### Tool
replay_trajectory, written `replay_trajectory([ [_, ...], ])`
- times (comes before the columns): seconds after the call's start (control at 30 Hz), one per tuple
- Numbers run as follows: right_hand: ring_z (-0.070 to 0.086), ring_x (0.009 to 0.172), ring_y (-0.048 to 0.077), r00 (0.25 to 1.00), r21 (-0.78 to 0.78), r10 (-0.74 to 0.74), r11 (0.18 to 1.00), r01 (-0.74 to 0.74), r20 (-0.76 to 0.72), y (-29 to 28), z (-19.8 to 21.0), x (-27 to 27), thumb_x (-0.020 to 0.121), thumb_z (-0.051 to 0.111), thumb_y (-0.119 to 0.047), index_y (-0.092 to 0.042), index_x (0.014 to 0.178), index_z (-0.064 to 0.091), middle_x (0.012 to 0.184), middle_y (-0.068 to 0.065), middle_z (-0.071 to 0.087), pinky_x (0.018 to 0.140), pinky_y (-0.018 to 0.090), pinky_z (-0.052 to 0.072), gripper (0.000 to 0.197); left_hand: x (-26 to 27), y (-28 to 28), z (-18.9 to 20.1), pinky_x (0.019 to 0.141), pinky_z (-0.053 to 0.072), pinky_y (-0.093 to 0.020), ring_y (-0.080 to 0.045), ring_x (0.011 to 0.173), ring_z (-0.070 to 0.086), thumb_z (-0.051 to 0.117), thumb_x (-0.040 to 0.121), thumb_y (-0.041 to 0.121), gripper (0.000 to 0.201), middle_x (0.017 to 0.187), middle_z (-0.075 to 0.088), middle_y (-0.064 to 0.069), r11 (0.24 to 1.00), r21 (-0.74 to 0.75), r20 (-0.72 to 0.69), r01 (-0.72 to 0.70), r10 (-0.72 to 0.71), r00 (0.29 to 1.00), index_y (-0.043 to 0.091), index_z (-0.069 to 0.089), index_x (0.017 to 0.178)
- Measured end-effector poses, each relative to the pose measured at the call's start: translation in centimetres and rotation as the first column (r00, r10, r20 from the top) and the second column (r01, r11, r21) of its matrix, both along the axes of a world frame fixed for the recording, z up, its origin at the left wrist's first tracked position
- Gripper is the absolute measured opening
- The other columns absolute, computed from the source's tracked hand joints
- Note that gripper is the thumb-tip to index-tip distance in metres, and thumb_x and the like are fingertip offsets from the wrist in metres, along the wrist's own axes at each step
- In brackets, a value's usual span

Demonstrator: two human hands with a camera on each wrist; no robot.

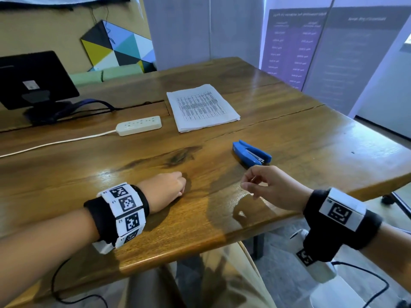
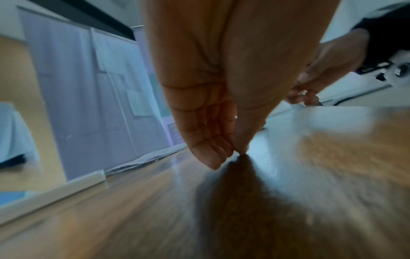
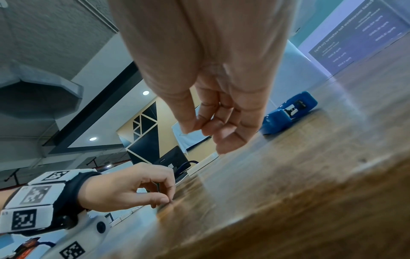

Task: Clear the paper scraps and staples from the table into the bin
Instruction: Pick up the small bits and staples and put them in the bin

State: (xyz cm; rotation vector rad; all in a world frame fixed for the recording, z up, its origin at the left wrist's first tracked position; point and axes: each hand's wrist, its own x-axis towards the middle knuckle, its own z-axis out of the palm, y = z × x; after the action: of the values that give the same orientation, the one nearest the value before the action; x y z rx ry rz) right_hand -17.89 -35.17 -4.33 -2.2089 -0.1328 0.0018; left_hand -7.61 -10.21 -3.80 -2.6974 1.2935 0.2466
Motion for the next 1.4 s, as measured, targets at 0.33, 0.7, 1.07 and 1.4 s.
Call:
replay_trajectory([
  [0.33, 0.06, 0.071, 0.015, 1.0, 0.002, 0.004, 1.0, -0.004, -0.03, 0.1, -0.5, -0.2, 0.088, 0.061, -0.02, -0.02, 0.082, 0.061, 0.083, -0.004, 0.062, 0.07, 0.039, 0.058, 0.006, -1.2, -0.7, -0.6, 0.083, 0.042, -0.036, -0.028, 0.1, 0.05, 0.025, 0.098, 0.003, 0.023, 0.117, 0.041, -0.013, 0.983, 0.183, 0.088, 0.001, -0.017, 0.996, 0.005, 0.042, 0.113],
  [0.7, 0.055, 0.067, 0.003, 0.999, 0.016, -0.041, 0.999, 0.041, 0.005, -0.8, 0.4, -1.2, 0.088, 0.061, -0.016, -0.011, 0.081, 0.063, 0.079, -0.005, 0.06, 0.065, 0.028, 0.057, 0.008, 1.4, 0.2, 2.1, 0.075, 0.035, -0.021, -0.013, 0.083, 0.047, 0.037, 0.097, 0.022, 0.013, 0.095, 0.049, 0.0, 0.98, -0.135, -0.154, -0.143, 0.122, 0.98, 0.018, 0.045, 0.088],
  [1.07, 0.055, 0.06, 0.005, 0.971, 0.232, -0.233, 0.943, 0.24, -0.058, -5.9, -0.4, -7.7, 0.083, 0.063, -0.02, -0.015, 0.075, 0.062, 0.062, -0.007, 0.059, 0.061, 0.021, 0.05, 0.01, -4.9, -10.7, 4.7, 0.065, 0.039, -0.014, -0.005, 0.071, 0.046, 0.046, 0.096, 0.023, 0.011, 0.084, 0.051, 0.008, 0.873, -0.486, -0.359, 0.043, -0.245, 0.901, 0.016, 0.052, 0.092],
  [1.4, 0.055, 0.061, 0.005, 0.791, 0.362, -0.533, 0.704, 0.611, -0.3, -13.8, -6.7, -18.2, 0.09, 0.053, -0.005, -0.005, 0.079, 0.058, 0.068, 0.004, 0.053, 0.063, 0.02, 0.055, 0.013, -12.8, -27.2, -1.4, 0.071, 0.03, -0.019, -0.021, 0.091, 0.052, 0.045, 0.095, 0.019, 0.021, 0.108, 0.058, -0.012, 0.847, -0.47, -0.431, 0.247, -0.464, 0.774, 0.003, 0.056, 0.105],
])
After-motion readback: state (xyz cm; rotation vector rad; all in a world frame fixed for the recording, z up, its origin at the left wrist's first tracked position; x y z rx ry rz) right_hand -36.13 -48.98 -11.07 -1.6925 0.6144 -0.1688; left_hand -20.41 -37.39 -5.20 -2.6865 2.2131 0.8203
